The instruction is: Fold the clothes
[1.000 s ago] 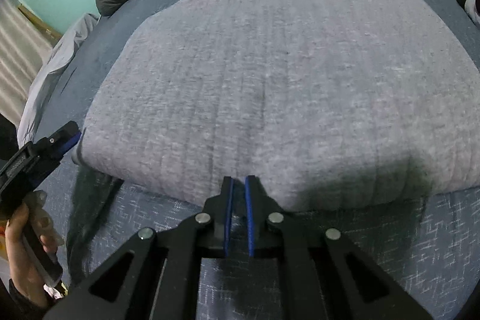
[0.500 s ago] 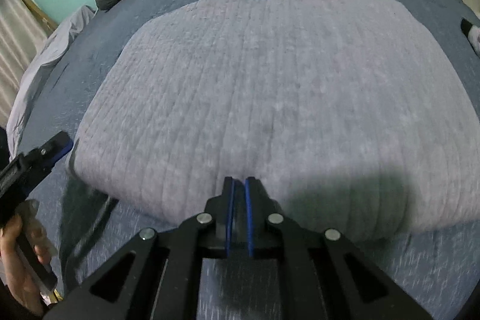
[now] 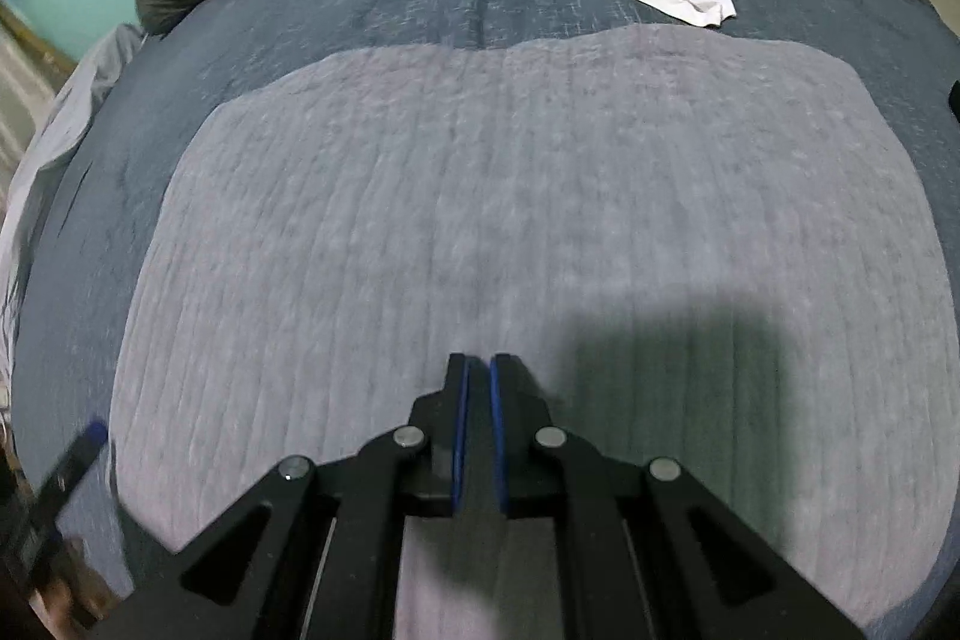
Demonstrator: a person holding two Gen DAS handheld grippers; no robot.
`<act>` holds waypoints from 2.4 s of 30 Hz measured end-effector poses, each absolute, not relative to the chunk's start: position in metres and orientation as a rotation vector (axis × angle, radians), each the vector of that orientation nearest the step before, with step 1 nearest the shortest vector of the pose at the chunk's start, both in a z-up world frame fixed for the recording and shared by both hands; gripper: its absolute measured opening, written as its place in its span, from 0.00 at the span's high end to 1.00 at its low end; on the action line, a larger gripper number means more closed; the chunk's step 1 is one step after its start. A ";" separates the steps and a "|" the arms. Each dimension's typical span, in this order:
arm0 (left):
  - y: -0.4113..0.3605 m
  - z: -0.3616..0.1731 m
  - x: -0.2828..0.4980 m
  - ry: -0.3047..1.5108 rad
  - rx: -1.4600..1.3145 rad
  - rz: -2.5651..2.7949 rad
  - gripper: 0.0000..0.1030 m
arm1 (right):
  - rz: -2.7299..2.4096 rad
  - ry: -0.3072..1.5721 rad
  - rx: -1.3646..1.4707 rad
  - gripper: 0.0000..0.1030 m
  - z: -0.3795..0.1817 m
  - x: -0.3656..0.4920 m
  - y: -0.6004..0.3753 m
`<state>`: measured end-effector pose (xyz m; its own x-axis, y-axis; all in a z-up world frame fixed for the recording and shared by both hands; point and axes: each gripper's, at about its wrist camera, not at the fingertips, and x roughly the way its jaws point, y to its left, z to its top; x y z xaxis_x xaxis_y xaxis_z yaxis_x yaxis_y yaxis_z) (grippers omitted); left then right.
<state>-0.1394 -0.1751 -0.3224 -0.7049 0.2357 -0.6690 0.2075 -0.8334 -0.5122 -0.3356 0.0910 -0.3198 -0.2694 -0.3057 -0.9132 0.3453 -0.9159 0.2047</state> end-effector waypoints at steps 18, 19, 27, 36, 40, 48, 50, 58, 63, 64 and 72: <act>-0.186 -0.331 -0.138 -0.934 -1.232 2.734 0.59 | -2.308 0.063 1.557 0.95 -0.312 -0.440 0.067; -0.186 -0.332 -0.139 -0.936 -1.236 2.732 0.59 | -2.307 0.058 1.558 0.95 -0.313 -0.445 0.066; -0.182 -0.336 -0.140 -0.917 -1.256 2.715 0.59 | -2.270 0.041 1.565 0.94 -0.309 -0.445 0.074; -0.179 -0.333 -0.135 -0.889 -1.257 2.737 0.59 | -2.154 0.133 1.615 0.94 -0.302 -0.357 0.103; -0.178 -0.331 -0.132 -0.898 -1.252 2.739 0.59 | -2.097 0.145 1.663 0.94 -0.307 -0.311 0.126; -0.177 -0.326 -0.124 -0.904 -1.248 2.739 0.55 | -2.060 0.075 1.664 0.94 -0.303 -0.237 0.163; -0.179 -0.325 -0.121 -0.918 -1.254 2.730 0.49 | -2.052 0.077 1.648 0.94 -0.301 -0.223 0.170; -0.178 -0.329 -0.110 -1.028 -1.277 2.653 0.34 | -2.133 -0.112 1.533 0.94 -0.284 -0.199 0.230; -0.173 -0.334 -0.110 -1.084 -1.290 2.615 0.34 | -2.286 -0.259 1.461 0.92 -0.276 -0.196 0.285; -0.173 -0.335 -0.111 -1.097 -1.292 2.610 0.34 | -2.300 -0.276 1.459 0.92 -0.275 -0.196 0.294; -0.173 -0.355 -0.123 -1.267 -1.293 2.531 0.34 | -2.354 -0.357 1.459 0.91 -0.277 -0.192 0.331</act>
<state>-0.1232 -0.1726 -0.3546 -0.6542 0.3627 -0.6637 0.3138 -0.6683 -0.6745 -0.1920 0.3310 -0.2772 -0.4099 -0.4181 -0.8106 0.1591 -0.9079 0.3879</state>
